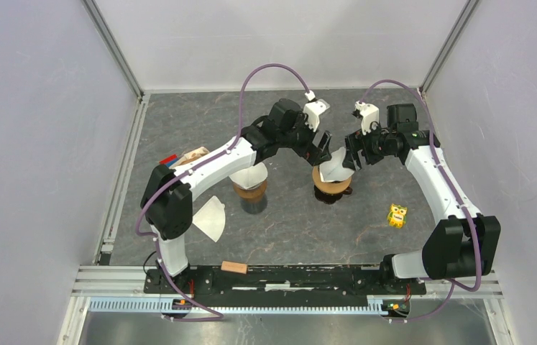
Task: Place the coffee filter in the dripper
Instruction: Place the coffee filter in the coffee dripper.
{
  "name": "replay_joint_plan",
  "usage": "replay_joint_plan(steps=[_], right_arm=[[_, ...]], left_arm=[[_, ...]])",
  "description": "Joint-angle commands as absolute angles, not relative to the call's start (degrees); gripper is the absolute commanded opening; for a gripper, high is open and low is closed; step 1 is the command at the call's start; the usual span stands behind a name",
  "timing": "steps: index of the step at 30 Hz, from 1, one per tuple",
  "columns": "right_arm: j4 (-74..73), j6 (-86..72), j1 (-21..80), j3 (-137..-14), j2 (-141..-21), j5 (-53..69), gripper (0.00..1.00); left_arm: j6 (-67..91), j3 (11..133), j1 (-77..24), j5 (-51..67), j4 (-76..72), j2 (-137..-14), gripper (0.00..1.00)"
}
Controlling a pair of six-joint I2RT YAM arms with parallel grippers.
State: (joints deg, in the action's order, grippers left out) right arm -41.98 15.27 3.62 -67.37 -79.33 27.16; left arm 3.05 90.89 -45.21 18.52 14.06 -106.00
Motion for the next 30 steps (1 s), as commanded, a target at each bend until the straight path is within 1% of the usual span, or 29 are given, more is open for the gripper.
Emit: replay_joint_plan(steps=[1,15,21,30], right_arm=[[-41.72,15.20,3.43,-68.73,-79.45,30.03,0.86],[-41.51,16.38,2.00,-68.80,-80.83,38.71,0.88],[-39.82,17.05,0.40,-65.19,-81.11,45.33,0.87],[-36.57,16.65,0.35,-61.88,-81.44,44.13,0.87]], left_arm=[[0.60,89.63,-45.35,16.72,11.47,-104.35,1.00],[0.40,86.91,-45.26,17.93,8.01,-106.15,1.00],[0.32,86.25,-45.18,18.11,7.26,-106.48,1.00],[0.33,84.58,-45.18,18.11,5.72,-107.68,1.00]])
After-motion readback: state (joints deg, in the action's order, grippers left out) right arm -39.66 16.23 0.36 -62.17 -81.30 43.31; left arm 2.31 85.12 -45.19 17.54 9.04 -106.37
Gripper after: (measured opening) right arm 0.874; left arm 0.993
